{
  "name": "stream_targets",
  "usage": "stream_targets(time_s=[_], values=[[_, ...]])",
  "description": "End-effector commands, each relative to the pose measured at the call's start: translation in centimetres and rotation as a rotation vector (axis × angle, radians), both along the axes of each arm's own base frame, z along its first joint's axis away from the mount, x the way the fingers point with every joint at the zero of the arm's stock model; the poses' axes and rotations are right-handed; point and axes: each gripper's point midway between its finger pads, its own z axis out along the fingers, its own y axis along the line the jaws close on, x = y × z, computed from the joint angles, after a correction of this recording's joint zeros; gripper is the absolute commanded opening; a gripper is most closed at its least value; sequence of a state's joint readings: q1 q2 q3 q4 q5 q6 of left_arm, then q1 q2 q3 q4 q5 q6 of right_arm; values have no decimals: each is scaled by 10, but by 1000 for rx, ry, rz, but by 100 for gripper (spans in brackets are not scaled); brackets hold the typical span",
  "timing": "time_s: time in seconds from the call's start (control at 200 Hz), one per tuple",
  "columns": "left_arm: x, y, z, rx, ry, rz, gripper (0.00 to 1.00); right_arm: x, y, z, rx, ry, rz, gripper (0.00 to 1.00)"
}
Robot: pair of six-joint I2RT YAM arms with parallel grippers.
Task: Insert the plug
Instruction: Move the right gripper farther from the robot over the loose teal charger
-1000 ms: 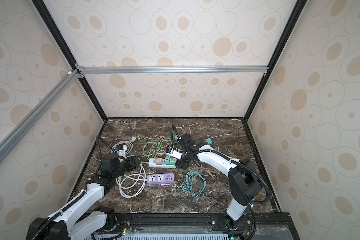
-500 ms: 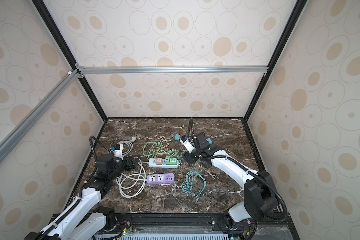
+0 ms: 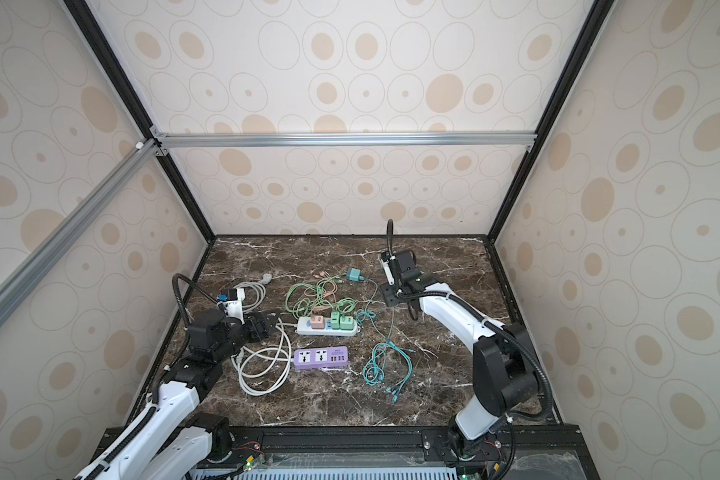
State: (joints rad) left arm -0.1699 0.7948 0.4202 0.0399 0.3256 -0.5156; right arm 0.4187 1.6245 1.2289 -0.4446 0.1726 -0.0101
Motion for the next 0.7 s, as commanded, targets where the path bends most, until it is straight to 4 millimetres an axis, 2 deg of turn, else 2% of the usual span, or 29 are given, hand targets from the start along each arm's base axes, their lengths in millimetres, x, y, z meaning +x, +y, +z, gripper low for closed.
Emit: stream_targets(time_s=[0.0,0.145,0.21,0.245,0.27,0.37,0.695], values=[[1,-2,22,-3,-38,-20,81,8,-25,-7,-38,32,-138,64],[-3,-3,23,-7,-35,-30,82,23,-44,-19,7,68,-257,64],[-4,-3,25,-11,-42,-29,82,30,-52,-24,69,98,-324,63],[-5,-3,27,-15,-48,-28,82,32,-49,-27,114,116,-343,62],[-6,-3,28,-17,-50,-28,82,36,-61,-30,146,126,-389,62],[-8,-3,28,-24,-57,-30,82,46,-68,-36,220,130,-444,62],[-10,-5,33,-37,-76,-40,82,67,-70,-54,323,159,-516,63]])
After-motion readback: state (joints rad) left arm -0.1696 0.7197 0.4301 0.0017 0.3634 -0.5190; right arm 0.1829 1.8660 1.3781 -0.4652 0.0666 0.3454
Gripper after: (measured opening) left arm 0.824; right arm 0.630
